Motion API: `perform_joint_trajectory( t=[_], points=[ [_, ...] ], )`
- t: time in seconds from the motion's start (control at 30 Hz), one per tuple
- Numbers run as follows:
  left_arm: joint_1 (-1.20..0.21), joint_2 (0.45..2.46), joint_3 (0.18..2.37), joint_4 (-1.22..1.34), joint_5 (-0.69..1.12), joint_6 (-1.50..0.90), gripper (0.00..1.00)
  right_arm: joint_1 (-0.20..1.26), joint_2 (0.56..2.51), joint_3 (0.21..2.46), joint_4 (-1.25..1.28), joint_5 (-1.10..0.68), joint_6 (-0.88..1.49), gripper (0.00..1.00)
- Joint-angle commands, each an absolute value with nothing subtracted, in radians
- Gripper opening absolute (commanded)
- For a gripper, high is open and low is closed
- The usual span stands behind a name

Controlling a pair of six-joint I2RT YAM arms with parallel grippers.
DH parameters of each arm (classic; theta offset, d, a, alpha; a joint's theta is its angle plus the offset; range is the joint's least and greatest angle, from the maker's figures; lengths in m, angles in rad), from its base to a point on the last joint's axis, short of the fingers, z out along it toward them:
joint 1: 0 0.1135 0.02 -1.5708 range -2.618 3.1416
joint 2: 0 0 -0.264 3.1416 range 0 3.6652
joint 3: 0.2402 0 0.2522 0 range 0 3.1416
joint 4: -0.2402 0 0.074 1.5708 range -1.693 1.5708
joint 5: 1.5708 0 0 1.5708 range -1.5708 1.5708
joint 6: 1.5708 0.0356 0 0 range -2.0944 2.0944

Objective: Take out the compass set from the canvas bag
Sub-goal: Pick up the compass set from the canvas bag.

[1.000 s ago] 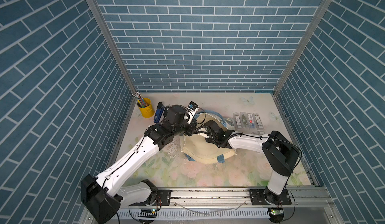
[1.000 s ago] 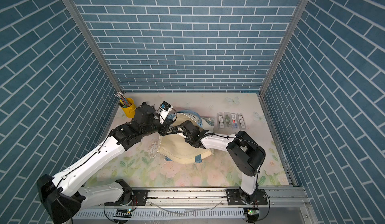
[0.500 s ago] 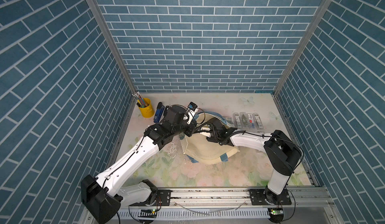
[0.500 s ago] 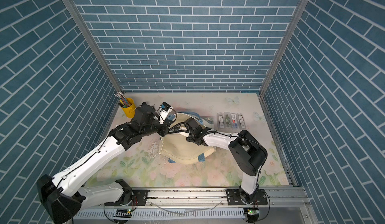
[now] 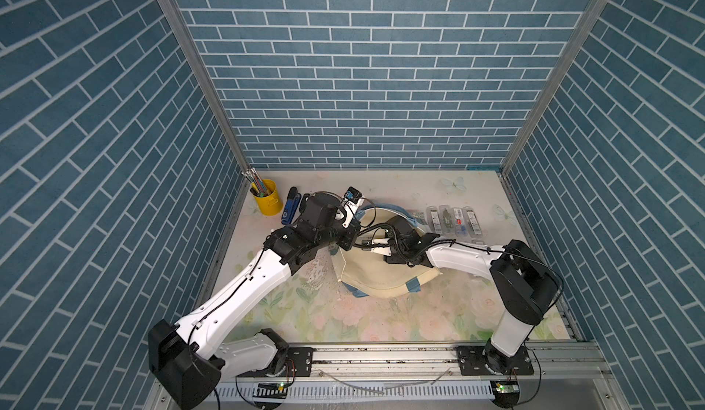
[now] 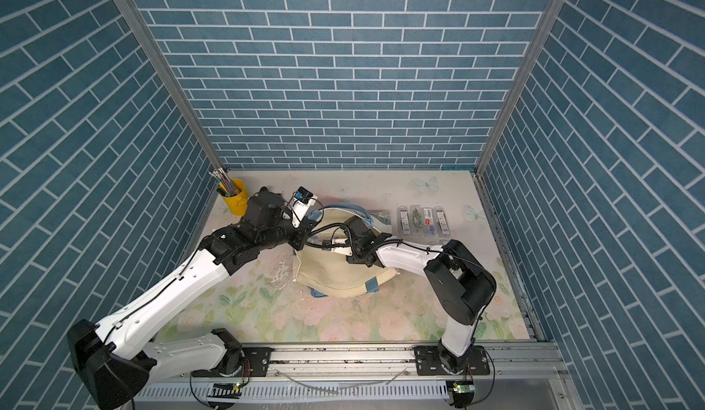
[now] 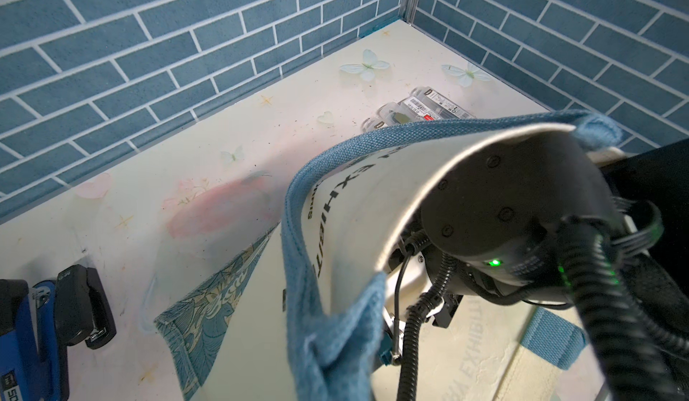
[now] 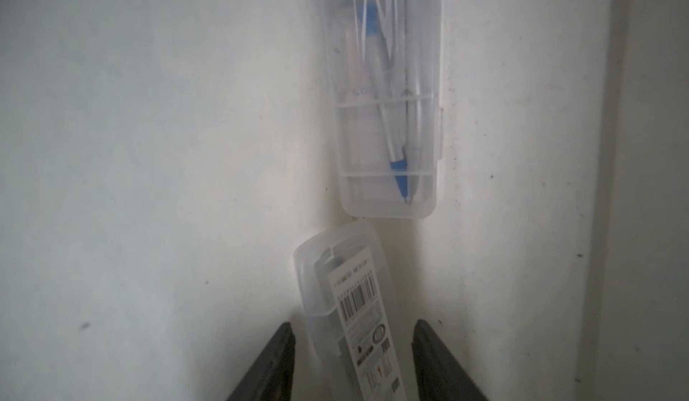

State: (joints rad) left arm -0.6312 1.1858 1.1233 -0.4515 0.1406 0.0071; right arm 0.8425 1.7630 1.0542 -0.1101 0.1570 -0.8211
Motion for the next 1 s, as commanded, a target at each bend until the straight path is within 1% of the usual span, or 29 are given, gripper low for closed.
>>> perform_joint_trajectory(
  t=[0.0,0.17,0.37,0.47,0.57,0.8,0.97],
  points=[
    [-0.626,1.178,1.143,-0.394,0.169,0.003,0.0,0.833,1.821,1.035,-0.055,0.265,-0.88,0.52],
    [-0.624,1.179,1.141,-0.395,0.172,0.006,0.0,0.835,1.847,1.03,0.015,0.324,-0.892,0.48],
    [-0.62,1.183,1.143,-0.391,0.183,0.0,0.0,0.846,1.878,1.026,0.066,0.316,-0.891,0.51],
    [-0.619,1.183,1.141,-0.39,0.184,-0.001,0.0,0.847,1.891,1.03,0.109,0.333,-0.878,0.49],
    [-0.619,1.185,1.141,-0.39,0.186,-0.003,0.0,0.847,1.877,1.049,0.093,0.296,-0.828,0.46],
    [-0.614,1.19,1.143,-0.387,0.195,-0.005,0.0,0.822,1.872,1.131,-0.057,0.137,-0.668,0.4],
    [-0.611,1.188,1.141,-0.387,0.196,-0.005,0.0,0.821,1.879,1.139,-0.063,0.138,-0.642,0.34]
  ],
)
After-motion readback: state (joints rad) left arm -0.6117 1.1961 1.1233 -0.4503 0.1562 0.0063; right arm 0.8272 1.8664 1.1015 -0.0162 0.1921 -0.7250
